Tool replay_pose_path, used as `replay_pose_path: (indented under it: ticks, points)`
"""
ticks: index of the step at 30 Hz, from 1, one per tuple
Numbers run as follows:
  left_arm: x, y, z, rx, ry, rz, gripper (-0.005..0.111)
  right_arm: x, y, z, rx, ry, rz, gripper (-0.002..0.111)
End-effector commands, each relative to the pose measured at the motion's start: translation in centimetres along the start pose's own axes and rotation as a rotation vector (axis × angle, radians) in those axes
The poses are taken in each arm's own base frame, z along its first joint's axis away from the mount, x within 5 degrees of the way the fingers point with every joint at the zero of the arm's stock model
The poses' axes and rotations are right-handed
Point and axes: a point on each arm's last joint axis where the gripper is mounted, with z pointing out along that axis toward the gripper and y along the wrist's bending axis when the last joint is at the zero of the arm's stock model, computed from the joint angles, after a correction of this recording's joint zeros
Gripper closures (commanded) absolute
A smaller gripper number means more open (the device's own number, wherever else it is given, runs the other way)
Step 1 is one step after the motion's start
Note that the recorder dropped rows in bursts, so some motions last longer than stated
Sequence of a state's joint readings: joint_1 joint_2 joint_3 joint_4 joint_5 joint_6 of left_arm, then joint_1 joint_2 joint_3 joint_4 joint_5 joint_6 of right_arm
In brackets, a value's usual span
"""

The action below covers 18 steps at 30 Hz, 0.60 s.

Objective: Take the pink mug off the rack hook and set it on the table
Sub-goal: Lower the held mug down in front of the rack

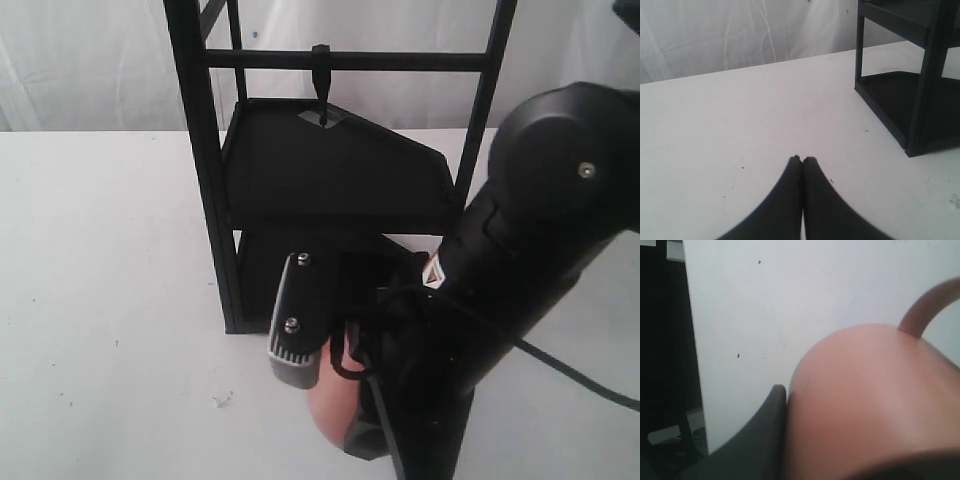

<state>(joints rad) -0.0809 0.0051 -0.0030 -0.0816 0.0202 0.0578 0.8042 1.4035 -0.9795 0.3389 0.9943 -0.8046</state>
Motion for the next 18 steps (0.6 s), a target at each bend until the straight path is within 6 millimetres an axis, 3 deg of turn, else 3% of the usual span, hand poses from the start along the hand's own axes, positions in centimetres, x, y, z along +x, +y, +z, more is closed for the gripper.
replay_pose_path:
  ticks: [1,9,18]
  points:
    - [0.1,0.0,0.0,-0.002,0.002,-0.006,0.107,-1.2,0.3,0.6,0.009,0.051,-0.037,0.108]
    - [0.1,0.0,0.0,-0.002,0.002,-0.006,0.107,-1.8,0.1,3.2,-0.016,0.102,-0.061,0.108]
    - [0.1,0.0,0.0,-0.002,0.002,-0.006,0.107,-1.8,-0.5,4.8,-0.024,0.138,-0.057,0.108]
